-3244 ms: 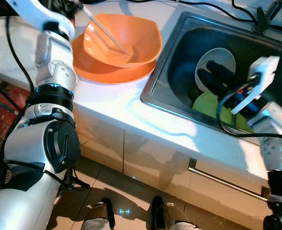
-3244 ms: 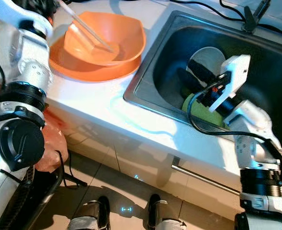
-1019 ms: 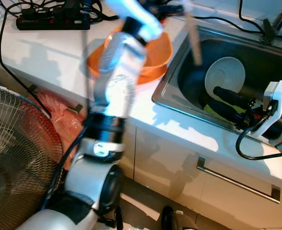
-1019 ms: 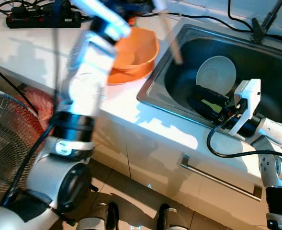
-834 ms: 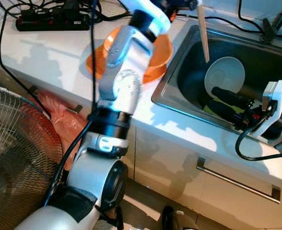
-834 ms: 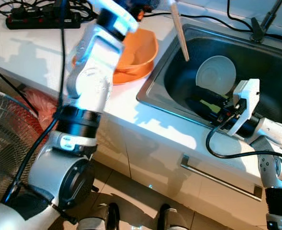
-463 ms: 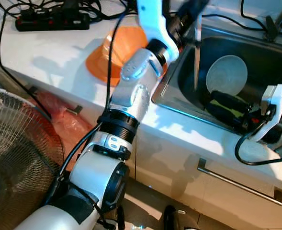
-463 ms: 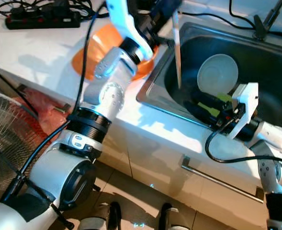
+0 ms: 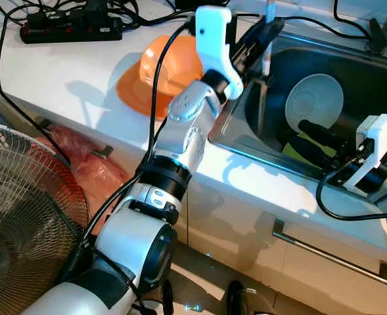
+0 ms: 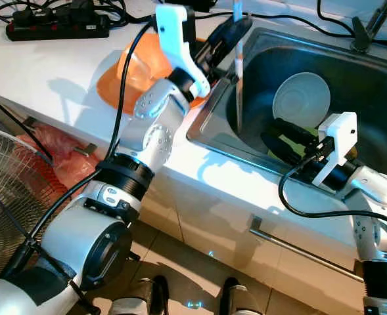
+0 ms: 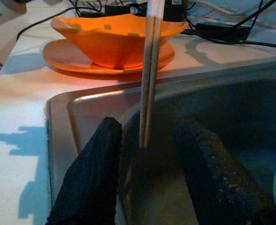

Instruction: Kitchen organization

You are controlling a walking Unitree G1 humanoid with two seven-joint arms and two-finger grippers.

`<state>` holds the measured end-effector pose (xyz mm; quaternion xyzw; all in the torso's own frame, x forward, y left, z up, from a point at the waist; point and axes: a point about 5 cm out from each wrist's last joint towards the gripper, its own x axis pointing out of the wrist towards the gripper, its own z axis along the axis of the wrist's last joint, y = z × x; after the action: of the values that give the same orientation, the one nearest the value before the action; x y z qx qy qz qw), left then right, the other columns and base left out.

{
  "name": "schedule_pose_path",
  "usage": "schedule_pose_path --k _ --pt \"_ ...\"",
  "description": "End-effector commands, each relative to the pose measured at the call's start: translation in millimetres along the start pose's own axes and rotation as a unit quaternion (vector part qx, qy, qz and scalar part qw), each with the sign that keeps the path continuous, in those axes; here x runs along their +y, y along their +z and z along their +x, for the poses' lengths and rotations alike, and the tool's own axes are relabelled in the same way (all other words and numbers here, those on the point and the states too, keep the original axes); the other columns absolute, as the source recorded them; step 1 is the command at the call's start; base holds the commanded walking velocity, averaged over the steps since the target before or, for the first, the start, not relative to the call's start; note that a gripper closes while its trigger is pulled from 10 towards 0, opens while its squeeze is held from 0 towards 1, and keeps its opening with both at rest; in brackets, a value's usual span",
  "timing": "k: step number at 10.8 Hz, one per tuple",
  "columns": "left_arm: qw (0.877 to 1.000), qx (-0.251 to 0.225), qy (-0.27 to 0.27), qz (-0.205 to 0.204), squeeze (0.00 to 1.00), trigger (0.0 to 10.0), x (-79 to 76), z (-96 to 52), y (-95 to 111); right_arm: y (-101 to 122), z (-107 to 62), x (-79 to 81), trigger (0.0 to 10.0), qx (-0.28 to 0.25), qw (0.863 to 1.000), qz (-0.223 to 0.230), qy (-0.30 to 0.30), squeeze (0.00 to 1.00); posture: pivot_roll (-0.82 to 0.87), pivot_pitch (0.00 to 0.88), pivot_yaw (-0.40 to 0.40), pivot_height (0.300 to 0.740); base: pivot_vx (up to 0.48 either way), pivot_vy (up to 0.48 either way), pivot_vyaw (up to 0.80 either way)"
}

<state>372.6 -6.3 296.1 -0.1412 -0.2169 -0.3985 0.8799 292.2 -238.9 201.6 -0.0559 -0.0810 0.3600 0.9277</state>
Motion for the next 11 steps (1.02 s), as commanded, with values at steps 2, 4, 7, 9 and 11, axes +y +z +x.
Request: schedule_pose_path --k 2,4,7,9,11 --pt "0.999 0.019 -0.008 -0.024 0.0 10.0 -9.2 -3.3 -19.6 -0.9 -4.0 1.3 10.0 0.001 1.0 -0.005 -0.001 0.0 -0.04 0.199 0.063 0.74 0.0 0.0 0.0" --pt "0.998 0.044 -0.009 -0.044 0.0 10.0 -13.0 -9.5 -36.9 -1.8 -6.7 1.1 10.0 0.002 1.0 -0.006 -0.009 0.0 -0.04 0.196 0.069 0.74 0.0 0.0 0.0" --pt "0.995 0.072 -0.049 -0.059 0.0 10.0 -25.1 -14.9 -52.0 -3.0 -6.0 2.2 10.0 0.002 1.0 -0.006 -0.01 0.0 -0.04 0.202 0.073 0.74 0.0 0.0 0.0" --pt "0.993 0.083 -0.059 -0.056 0.0 10.0 -28.9 -19.4 -59.3 -3.4 -5.5 2.7 10.0 0.007 1.0 -0.007 -0.004 0.0 -0.04 0.21 0.072 0.74 0.0 0.0 0.0" --pt "0.993 0.085 -0.067 -0.055 0.0 10.0 -30.0 -20.0 -59.3 -1.7 -8.3 -1.1 10.0 0.01 1.0 -0.011 -0.01 0.0 -0.04 0.213 0.07 0.74 0.0 0.0 0.0"
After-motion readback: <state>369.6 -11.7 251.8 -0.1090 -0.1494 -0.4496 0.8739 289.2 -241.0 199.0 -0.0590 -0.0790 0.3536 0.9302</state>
